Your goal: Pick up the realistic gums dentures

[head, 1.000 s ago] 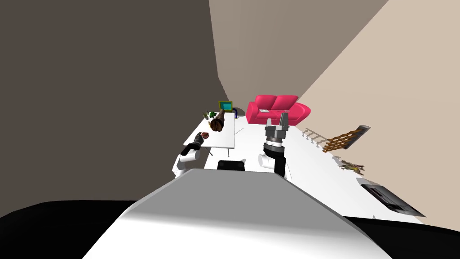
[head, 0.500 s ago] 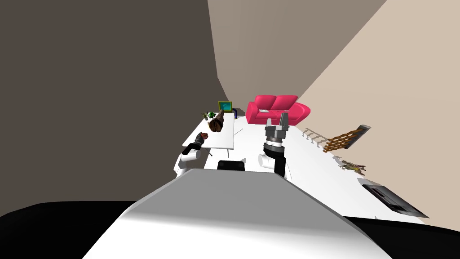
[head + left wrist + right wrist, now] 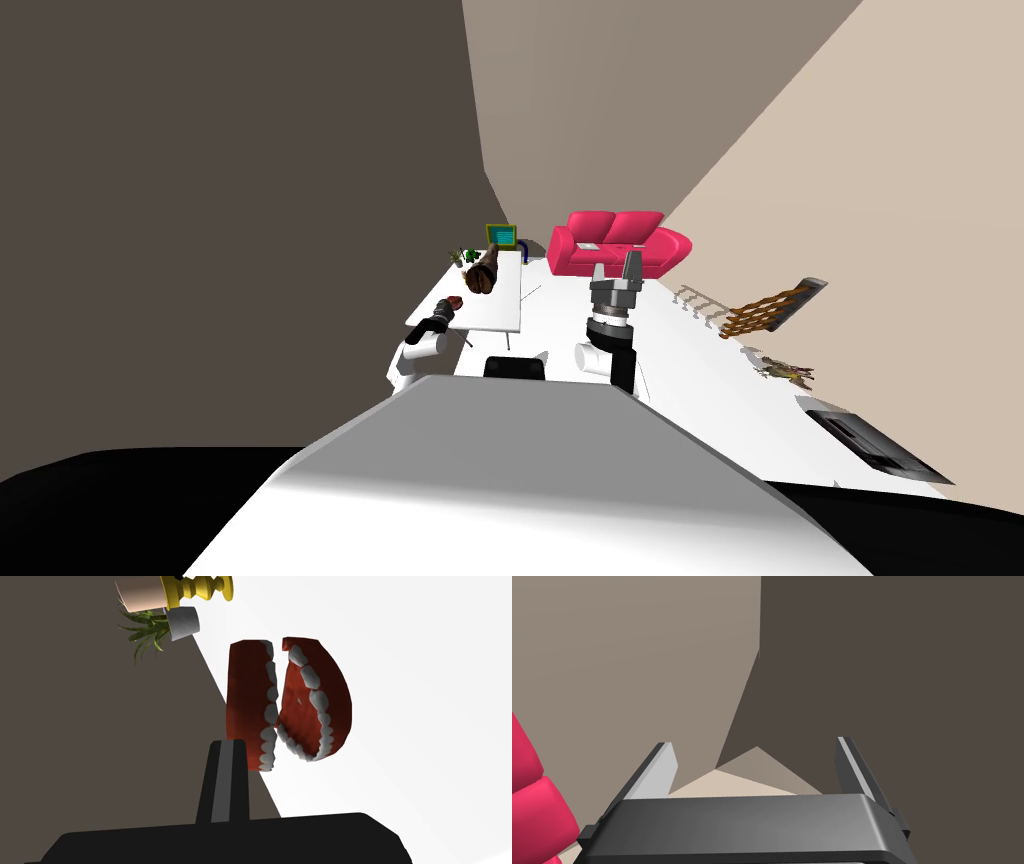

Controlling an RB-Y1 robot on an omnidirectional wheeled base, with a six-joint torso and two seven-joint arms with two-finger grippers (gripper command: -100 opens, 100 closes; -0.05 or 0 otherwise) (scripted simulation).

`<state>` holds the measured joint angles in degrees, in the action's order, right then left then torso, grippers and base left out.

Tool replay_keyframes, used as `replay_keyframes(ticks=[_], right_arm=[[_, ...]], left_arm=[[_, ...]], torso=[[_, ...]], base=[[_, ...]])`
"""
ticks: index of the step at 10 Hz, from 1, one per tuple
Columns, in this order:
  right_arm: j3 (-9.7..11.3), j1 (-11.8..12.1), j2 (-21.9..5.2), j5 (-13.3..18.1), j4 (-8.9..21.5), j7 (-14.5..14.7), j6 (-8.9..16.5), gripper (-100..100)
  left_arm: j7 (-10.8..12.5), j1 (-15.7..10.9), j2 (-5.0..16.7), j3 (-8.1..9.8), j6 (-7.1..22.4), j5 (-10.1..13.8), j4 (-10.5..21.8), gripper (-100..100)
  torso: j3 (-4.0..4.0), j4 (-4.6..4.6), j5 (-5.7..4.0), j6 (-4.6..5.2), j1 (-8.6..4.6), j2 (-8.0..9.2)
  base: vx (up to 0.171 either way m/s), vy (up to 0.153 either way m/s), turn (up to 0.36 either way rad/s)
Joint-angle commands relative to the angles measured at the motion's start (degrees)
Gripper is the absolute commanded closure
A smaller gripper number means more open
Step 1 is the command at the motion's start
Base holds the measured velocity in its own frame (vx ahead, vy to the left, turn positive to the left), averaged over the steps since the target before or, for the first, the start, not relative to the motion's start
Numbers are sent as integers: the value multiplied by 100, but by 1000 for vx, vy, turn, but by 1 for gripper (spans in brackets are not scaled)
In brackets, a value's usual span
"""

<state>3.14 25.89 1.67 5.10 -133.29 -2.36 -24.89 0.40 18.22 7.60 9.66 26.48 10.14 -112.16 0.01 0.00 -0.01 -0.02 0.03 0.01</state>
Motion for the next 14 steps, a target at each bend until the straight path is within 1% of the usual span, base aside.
replay_keyframes(ticks=[1,2,3,4,5,6,8,14], right_arm=[[0,0,0,0,0,0,0,0],[0,0,0,0,0,0,0,0],[0,-2,0,0,0,0,0,0],[0,-2,0,0,0,0,0,0],[-1,-3,-1,0,1,0,1,0],[-1,-1,-1,0,1,0,1,0],[0,0,0,0,0,0,0,0],[0,0,0,0,0,0,0,0]], left_arm=[[0,0,0,0,0,0,0,0],[-14,16,40,-3,-7,89,-18,-100],[-23,27,65,-5,-11,145,-30,-100],[-46,57,129,-10,-19,284,-60,-100],[-60,75,167,-14,-23,364,-77,-100],[-75,94,207,-19,-26,448,-96,-100],[-75,94,207,-19,-26,448,-96,-100],[-75,94,207,-19,-26,448,-96,-100]], torso=[[0,0,0,0,0,0],[0,0,0,0,0,0],[20,6,2,0,14,38],[37,14,6,0,29,66],[45,17,10,0,50,80],[19,8,7,0,28,30],[2,1,1,1,3,3],[-1,0,0,1,1,-1]], base=[[0,0,0],[-130,42,-30],[-202,84,-74],[-215,138,-108],[-21,57,-84],[0,0,0],[0,0,0],[0,5,0]])
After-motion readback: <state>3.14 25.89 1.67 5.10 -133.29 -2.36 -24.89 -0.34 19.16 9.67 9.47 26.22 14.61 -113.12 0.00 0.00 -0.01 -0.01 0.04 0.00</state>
